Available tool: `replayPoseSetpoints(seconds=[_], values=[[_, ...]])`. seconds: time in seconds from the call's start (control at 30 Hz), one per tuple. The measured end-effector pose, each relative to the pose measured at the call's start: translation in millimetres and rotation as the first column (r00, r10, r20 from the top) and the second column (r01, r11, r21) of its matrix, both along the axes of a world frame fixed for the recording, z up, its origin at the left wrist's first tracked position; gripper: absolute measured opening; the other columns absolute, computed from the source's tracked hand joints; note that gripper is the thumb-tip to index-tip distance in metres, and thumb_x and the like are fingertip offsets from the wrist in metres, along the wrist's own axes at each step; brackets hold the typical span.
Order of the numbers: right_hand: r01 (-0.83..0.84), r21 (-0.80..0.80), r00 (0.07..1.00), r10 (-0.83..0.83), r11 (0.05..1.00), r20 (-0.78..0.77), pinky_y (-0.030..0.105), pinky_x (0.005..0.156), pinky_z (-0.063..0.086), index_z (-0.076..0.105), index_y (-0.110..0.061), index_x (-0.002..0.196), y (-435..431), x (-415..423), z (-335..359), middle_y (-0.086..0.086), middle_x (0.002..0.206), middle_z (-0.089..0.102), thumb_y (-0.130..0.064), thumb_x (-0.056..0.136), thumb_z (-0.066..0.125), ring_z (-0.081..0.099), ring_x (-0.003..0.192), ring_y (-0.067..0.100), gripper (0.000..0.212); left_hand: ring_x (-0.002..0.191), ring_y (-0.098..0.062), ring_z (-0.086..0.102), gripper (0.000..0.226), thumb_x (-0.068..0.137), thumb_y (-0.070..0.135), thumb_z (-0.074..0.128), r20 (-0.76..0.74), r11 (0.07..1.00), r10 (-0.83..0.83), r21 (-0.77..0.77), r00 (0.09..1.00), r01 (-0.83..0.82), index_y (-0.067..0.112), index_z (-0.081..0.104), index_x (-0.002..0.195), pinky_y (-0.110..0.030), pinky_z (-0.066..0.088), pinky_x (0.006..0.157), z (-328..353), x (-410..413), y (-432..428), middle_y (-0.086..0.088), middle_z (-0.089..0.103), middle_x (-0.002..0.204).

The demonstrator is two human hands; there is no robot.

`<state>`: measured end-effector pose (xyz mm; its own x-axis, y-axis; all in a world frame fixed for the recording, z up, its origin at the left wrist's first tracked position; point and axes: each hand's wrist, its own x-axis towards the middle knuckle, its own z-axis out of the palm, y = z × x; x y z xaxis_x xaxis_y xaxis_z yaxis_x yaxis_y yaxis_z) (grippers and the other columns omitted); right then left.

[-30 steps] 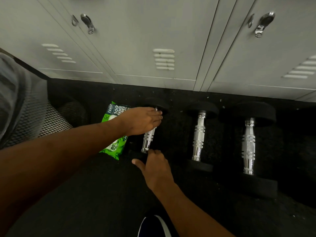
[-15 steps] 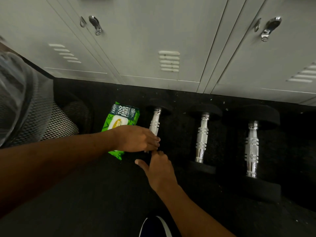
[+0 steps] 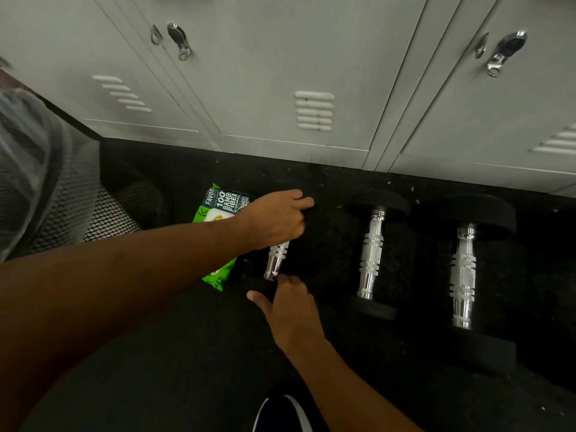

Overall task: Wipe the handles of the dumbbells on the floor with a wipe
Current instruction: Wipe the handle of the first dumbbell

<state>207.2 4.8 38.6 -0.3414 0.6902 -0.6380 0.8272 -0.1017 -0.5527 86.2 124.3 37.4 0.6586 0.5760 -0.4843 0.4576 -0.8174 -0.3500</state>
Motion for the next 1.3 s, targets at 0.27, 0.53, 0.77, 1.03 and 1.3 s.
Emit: replayPoseSetpoints(seconds=[0.27,0.53,0.77,1.03,1.3], values=[[-0.001,-0.019,1.0,0.001,1.0,-0.004,0.031,0.097,0.042,0.042,-0.015,0.134,2,1,2,0.008,0.135,0.047,-0.058,0.087,0.052,0.048,0.121,0.019,0.065,0.118,-0.026,0.046,0.032,0.092,0.019,0.058,0.139,0.996,0.094,-0.013,0.986,-0.093,0.014,0.06,0.123,-0.035,0.043,0.088,-4,-9,-23,-0.007,0.058,0.131],[0.037,-0.014,0.999,-0.038,0.999,-0.029,0.031,0.098,0.043,0.043,-0.017,0.133,1,0,2,0.006,0.132,0.049,-0.055,0.087,0.055,0.05,0.119,0.018,0.062,0.096,-0.018,0.045,0.016,0.09,0.02,0.059,0.247,0.986,-0.026,-0.155,0.969,0.066,0.021,0.067,0.104,-0.028,0.042,0.077,-5,-20,-56,0.006,0.066,0.107],[0.045,-0.023,0.998,-0.045,0.999,-0.032,0.031,0.099,0.042,0.04,-0.019,0.136,0,1,0,0.006,0.135,0.046,-0.055,0.086,0.056,0.048,0.121,0.019,0.064,0.128,-0.022,0.043,0.023,0.087,0.018,0.062,0.312,0.958,-0.062,-0.249,0.948,0.144,0.023,0.069,0.109,-0.038,0.046,0.097,-1,-25,-43,0.008,0.068,0.112],[0.005,-0.002,1.0,-0.005,1.0,0.005,0.031,0.097,0.042,0.042,-0.017,0.134,0,0,2,0.007,0.134,0.047,-0.059,0.087,0.051,0.049,0.12,0.018,0.063,0.107,-0.022,0.049,0.011,0.082,0.025,0.071,0.143,0.989,-0.106,-0.091,0.984,0.12,0.026,0.066,0.092,-0.035,0.04,0.085,8,-12,-15,0.005,0.068,0.092],[-0.027,0.004,1.0,0.027,1.0,0.005,0.03,0.097,0.042,0.04,-0.016,0.136,1,2,4,0.009,0.136,0.045,-0.059,0.088,0.048,0.049,0.121,0.018,0.065,0.12,-0.026,0.041,0.023,0.092,0.025,0.059,0.052,0.993,0.11,0.036,0.993,-0.112,0.017,0.062,0.114,-0.037,0.038,0.089,-1,4,-6,-0.002,0.066,0.114]])
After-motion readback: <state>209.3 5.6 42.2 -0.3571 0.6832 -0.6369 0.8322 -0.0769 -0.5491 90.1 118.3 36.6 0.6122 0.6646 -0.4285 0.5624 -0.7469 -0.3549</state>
